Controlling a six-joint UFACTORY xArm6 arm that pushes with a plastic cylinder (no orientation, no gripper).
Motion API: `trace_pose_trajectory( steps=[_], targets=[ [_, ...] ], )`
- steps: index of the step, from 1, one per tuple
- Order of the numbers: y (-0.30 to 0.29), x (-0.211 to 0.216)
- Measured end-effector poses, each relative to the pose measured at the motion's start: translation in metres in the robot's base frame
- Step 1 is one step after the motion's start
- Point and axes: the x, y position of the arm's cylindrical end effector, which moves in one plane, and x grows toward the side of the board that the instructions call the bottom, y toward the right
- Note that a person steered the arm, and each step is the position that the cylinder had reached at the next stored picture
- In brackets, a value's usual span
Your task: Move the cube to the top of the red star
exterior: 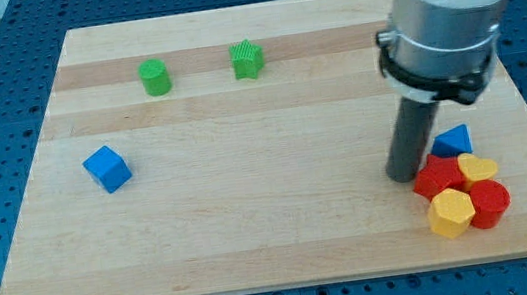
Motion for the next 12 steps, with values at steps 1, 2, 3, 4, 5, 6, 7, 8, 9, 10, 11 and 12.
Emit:
trace_pose_trajectory(
  steps=[1,2,3,4,5,6,7,8,9,10,11,12],
  targets=[
    [-0.078,0.005],
    [-0.188,0.042],
    [-0.307,0.026],
    [-0.384,-0.033],
    [-0.381,-0.075],
    [-0.311,-0.064],
    [-0.231,-0.043],
    [-0.204,-0.042],
    [-0.242,-0.043],
    [-0.298,-0.042],
    [-0.331,-0.029],
    [-0.324,-0.005]
  ],
)
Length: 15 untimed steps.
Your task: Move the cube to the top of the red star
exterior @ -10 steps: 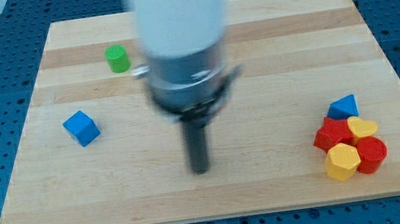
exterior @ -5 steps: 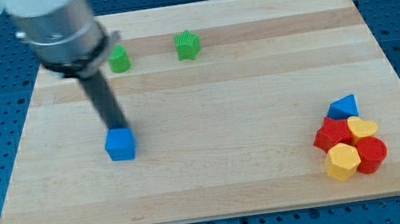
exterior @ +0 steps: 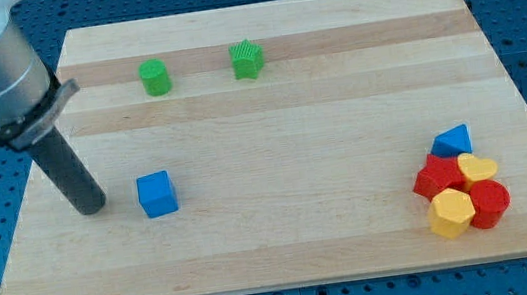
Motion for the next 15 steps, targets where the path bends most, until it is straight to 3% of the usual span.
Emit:
trace_pose_trajectory(
  steps=[3,4,5,6,7,9,11,13,15],
  targets=[
    [0.185,0.012],
    [0.157,0.041],
    [0.089,0.043],
    [0.055,-0.005],
    [0.085,-0.028],
    [0.240,-0.019],
    [0.215,-0.008],
    [0.240,0.027],
    [0.290,-0.007]
  ],
)
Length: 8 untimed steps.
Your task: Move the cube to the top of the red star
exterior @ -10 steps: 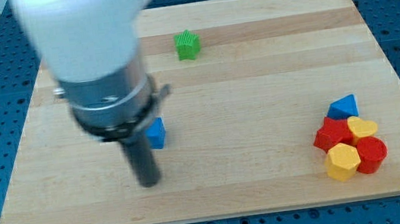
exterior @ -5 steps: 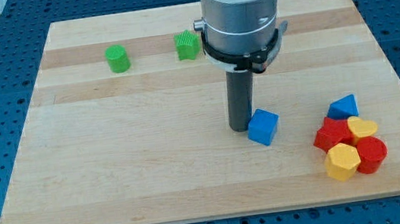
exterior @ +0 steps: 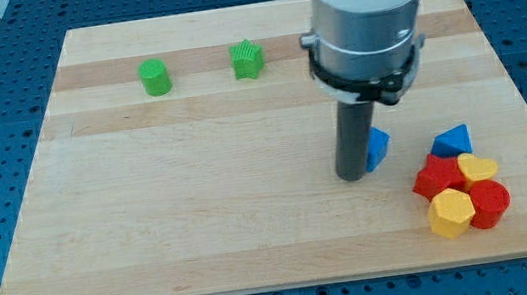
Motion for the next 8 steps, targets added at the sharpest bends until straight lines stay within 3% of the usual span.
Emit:
trace_pose_trajectory(
  steps=[1,2,3,6,8],
  targets=[
    [-0.023,0.009],
    [-0.061,-0.001],
    [-0.059,-0.029],
    [0.033,-0.033],
    [0.064,-0.033]
  ],
)
